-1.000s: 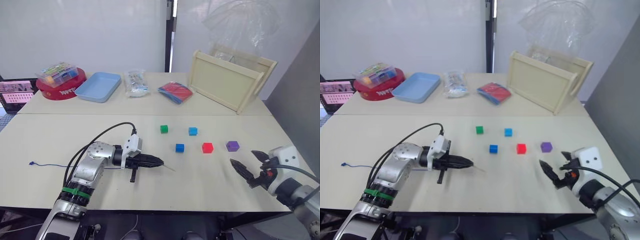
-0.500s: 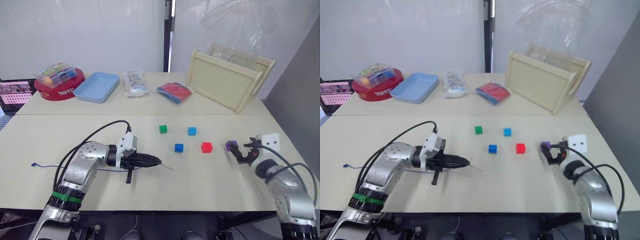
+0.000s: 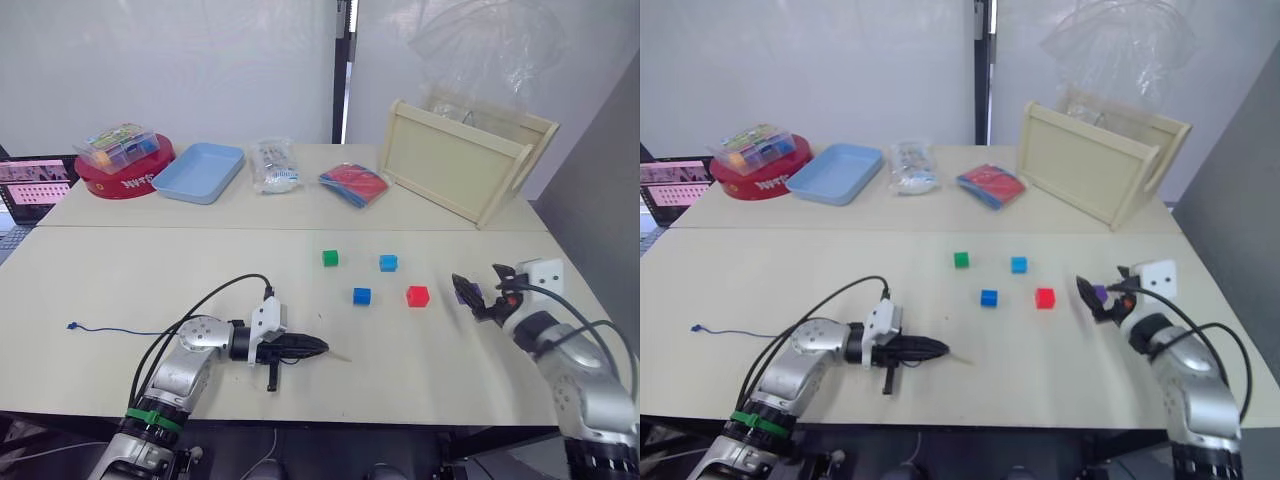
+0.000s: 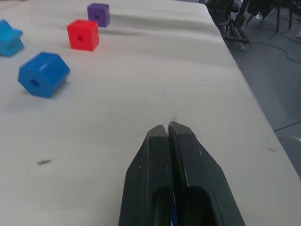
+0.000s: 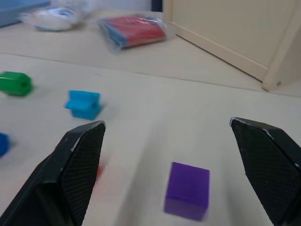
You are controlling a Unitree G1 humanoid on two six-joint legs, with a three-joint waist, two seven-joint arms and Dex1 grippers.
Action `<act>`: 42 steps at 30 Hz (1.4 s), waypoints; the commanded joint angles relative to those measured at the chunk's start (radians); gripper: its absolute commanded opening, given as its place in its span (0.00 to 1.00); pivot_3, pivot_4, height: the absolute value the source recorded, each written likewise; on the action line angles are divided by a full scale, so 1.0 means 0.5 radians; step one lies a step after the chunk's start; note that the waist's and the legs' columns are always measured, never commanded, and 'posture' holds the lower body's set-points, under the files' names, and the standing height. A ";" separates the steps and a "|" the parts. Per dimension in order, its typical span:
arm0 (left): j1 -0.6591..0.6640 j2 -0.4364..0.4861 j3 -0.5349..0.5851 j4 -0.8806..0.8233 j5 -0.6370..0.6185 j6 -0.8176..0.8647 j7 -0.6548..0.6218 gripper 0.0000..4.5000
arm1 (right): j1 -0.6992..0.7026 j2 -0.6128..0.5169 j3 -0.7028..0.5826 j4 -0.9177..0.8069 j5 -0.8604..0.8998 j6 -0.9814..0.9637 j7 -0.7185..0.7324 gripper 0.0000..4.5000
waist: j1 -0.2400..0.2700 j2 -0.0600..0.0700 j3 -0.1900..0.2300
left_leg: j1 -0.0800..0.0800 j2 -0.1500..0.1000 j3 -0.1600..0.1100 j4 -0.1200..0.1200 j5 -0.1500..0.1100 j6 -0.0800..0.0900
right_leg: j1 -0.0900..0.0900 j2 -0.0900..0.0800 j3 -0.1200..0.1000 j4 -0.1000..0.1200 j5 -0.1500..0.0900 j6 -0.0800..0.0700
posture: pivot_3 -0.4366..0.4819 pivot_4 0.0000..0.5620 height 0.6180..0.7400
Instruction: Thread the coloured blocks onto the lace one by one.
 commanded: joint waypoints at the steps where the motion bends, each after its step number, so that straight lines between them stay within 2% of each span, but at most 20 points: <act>1: -0.040 -0.035 -0.031 0.058 0.041 -0.087 -0.005 0.01 | 0.259 -0.171 -0.180 -0.423 0.308 0.229 0.204 1.00 | 0.010 -0.001 0.000 | 0.001 0.000 0.000 0.000 -0.001 0.002 | 0.001 0.000 0.000 -0.001 0.000 0.000 | 0.48 0.27 1.00; 4: -0.090 -0.061 -0.064 0.154 0.085 -0.115 -0.020 0.01 | 0.487 -0.318 -0.232 -0.636 0.450 0.361 0.327 1.00 | 0.004 -0.001 0.000 | 0.003 0.001 0.000 0.001 -0.002 0.004 | 0.002 0.001 0.001 -0.001 0.000 0.001 | 0.48 0.27 1.00; 9: -0.162 -0.032 -0.138 0.279 0.217 -0.203 -0.048 0.01 | 0.669 -0.502 -0.238 -0.824 0.600 0.501 0.491 1.00 | -0.014 -0.001 0.000 | 0.005 0.001 0.001 0.001 -0.002 0.004 | 0.004 0.002 0.001 0.000 0.000 0.001 | 0.48 0.27 1.00; 14: -0.221 -0.012 -0.141 0.309 0.221 -0.190 -0.106 0.01 | 0.786 -0.644 -0.222 -0.887 0.550 0.494 0.634 1.00 | -0.010 -0.003 -0.001 | 0.005 0.001 0.000 0.002 -0.002 0.004 | 0.005 0.002 0.000 -0.001 0.000 0.001 | 0.48 0.27 1.00; 17: -0.248 0.029 -0.164 0.312 0.236 -0.206 -0.178 0.19 | 0.802 -0.652 -0.230 -0.877 0.563 0.491 0.665 1.00 | -0.013 -0.004 -0.001 | 0.005 0.001 0.000 0.002 -0.002 0.004 | 0.005 0.002 0.000 -0.001 0.000 0.001 | 0.48 0.27 1.00; 22: -0.309 0.087 -0.167 0.183 0.162 -0.197 -0.353 0.56 | 0.872 -0.645 -0.284 -0.859 0.523 0.444 0.732 1.00 | -0.008 -0.005 0.000 | 0.003 0.001 0.000 0.002 -0.002 0.004 | 0.005 0.002 -0.001 -0.001 0.000 0.001 | 0.48 0.27 1.00; 29: -0.440 -0.003 -0.253 0.324 0.329 -0.291 -0.279 0.56 | 0.870 -0.612 -0.271 -0.866 0.489 0.421 0.699 1.00 | 0.002 -0.006 0.001 | 0.003 0.001 0.000 0.002 -0.002 0.004 | 0.005 0.002 -0.001 -0.002 0.000 0.001 | 0.48 0.27 1.00; 33: -0.482 0.009 -0.326 0.379 0.438 -0.332 -0.283 0.31 | 0.852 -0.564 -0.267 -0.873 0.480 0.395 0.655 1.00 | -0.003 -0.006 0.001 | 0.003 0.001 0.000 0.003 -0.002 0.004 | 0.005 0.002 -0.001 -0.002 0.000 0.001 | 0.48 0.27 1.00; 37: -0.481 0.038 -0.361 0.400 0.482 -0.333 -0.312 0.02 | 0.841 -0.553 -0.262 -0.884 0.477 0.399 0.648 1.00 | -0.008 -0.006 0.001 | 0.003 0.001 0.000 0.003 -0.002 0.004 | 0.005 0.002 -0.001 -0.002 0.000 0.001 | 0.48 0.27 1.00; 42: -0.463 0.074 -0.366 0.411 0.498 -0.318 -0.321 0.02 | 0.834 -0.563 -0.263 -0.888 0.467 0.410 0.638 1.00 | -0.014 -0.006 0.000 | 0.004 0.001 0.000 0.002 -0.002 0.004 | 0.005 0.002 -0.001 -0.002 0.000 0.001 | 0.48 0.27 1.00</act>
